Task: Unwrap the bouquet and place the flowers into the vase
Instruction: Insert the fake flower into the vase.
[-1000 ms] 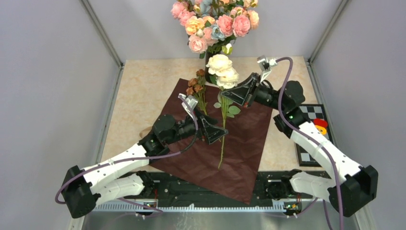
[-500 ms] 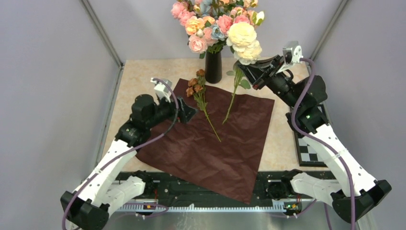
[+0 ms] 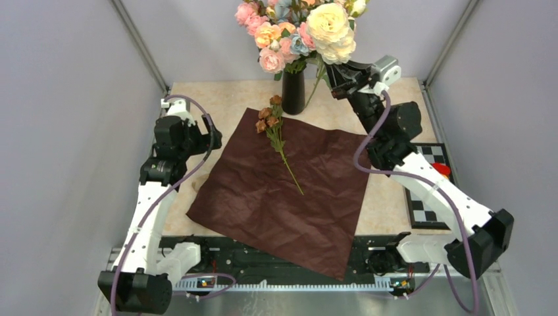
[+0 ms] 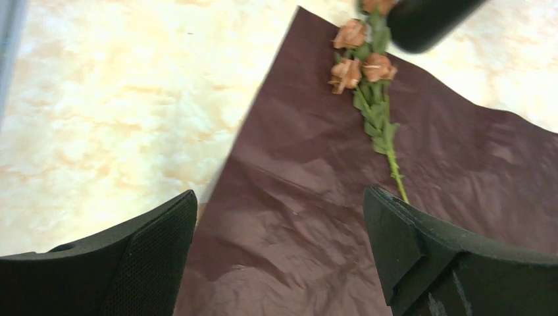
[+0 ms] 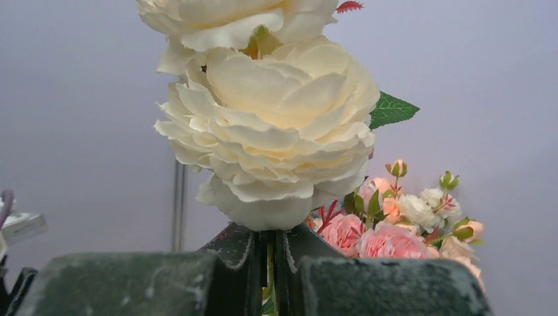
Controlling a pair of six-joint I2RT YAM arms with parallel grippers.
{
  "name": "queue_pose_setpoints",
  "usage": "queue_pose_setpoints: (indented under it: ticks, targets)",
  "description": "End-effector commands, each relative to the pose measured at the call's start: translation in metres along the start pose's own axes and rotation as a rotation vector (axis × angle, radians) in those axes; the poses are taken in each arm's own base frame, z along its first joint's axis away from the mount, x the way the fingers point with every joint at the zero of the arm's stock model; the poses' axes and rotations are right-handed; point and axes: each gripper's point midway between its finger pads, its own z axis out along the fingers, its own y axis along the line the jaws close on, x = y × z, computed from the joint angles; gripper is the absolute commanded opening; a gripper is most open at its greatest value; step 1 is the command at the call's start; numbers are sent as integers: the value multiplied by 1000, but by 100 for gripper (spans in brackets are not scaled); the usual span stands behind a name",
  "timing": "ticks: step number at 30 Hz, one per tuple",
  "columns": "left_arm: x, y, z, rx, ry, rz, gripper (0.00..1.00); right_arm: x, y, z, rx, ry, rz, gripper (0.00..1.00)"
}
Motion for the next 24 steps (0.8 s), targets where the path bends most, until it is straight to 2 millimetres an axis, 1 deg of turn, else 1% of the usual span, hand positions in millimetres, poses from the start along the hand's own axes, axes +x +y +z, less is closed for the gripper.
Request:
queue_pose_setpoints:
  ticks: [1,4,6,10,13,20,24]
  targets:
    - [-11,32,-3,-163,-57,43,99,-58,-12,22,71,-236,-114,0]
    - [-5,34,-1,-161,-49,46,99,-55,-11,32,71,-273,-120,0]
    - [-4,32,-1,-145,-48,49,99,-53,-8,37,59,-294,-114,0]
    - [-7,33,-3,-147,-63,52,99,-38,-6,50,68,-328,-117,0]
    - [-6,32,-3,-138,-64,59,99,-25,-3,55,62,-344,-142,0]
    - [-11,32,-7,-120,-92,54,99,-5,12,66,53,-360,-253,0]
    - [-11,34,-6,-124,-90,50,99,4,11,68,63,-354,-272,0]
